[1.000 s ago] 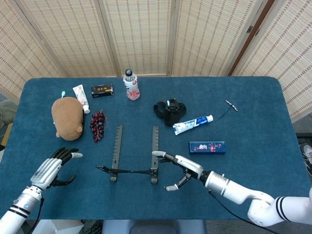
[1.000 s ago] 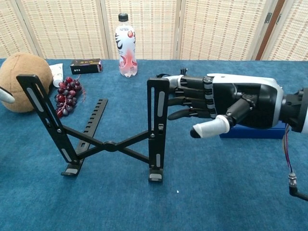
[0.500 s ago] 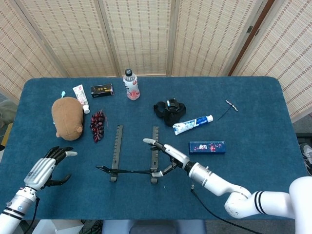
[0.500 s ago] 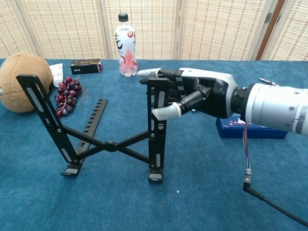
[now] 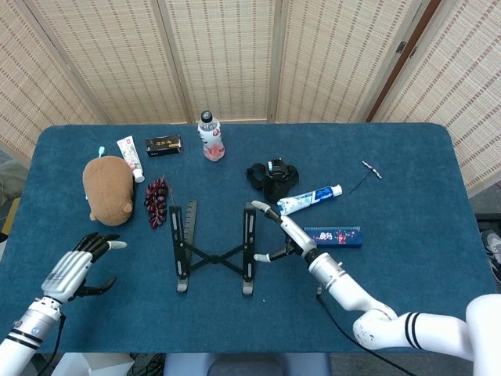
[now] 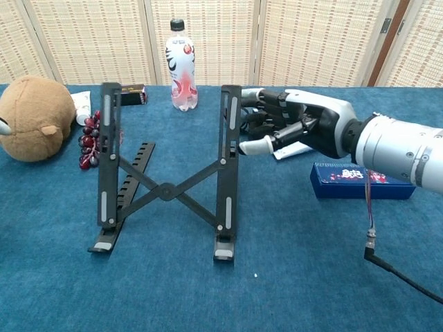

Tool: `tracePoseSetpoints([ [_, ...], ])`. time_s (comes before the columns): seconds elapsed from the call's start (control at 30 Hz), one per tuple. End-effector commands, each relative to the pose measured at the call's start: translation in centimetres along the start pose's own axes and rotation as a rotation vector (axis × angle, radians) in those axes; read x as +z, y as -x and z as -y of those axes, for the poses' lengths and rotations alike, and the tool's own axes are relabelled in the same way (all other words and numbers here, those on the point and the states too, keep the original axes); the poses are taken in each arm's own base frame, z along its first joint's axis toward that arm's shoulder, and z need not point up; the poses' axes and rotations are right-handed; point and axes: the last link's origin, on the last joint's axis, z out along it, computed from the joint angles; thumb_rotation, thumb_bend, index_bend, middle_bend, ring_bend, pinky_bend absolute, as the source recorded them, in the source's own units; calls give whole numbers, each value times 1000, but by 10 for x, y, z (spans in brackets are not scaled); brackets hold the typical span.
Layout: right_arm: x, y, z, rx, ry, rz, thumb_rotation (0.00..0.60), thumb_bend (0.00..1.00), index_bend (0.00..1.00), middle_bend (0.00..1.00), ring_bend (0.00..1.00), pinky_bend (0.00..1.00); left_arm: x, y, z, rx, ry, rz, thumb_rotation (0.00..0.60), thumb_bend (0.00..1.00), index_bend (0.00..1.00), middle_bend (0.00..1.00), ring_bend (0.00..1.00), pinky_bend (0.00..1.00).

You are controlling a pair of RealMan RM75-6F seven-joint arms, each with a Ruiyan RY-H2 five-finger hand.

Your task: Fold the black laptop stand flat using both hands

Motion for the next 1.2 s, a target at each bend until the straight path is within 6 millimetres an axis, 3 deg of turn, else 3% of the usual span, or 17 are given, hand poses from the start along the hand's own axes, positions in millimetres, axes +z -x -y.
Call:
tracePoseSetpoints([
  [0.03,-9,-19,6,-14,-16,-134,600,324,215,146,124,0,3,-1,-1,5,7,-1,600,0,0,0,0,55],
  [0.23,-34,-28,33,-252,-232,-119,600,324,215,147,124,0,20,-4,-8,80,66,25,600,0,0,0,0,53],
  [0.53,-59,-37,64,-809,-404,38,600,288,216,147,124,0,67,-2,-32,308,251,24,600,0,0,0,0,50],
  [0.87,-63,-14,46,-1028,-423,139,600,252,216,147,124,0,129,18,-54,389,368,4,600,0,0,0,0,51],
  [1.2,-58,8,22,-1230,-465,146,600,225,175,131,124,0,173,38,-62,424,356,13,600,0,0,0,0,10],
])
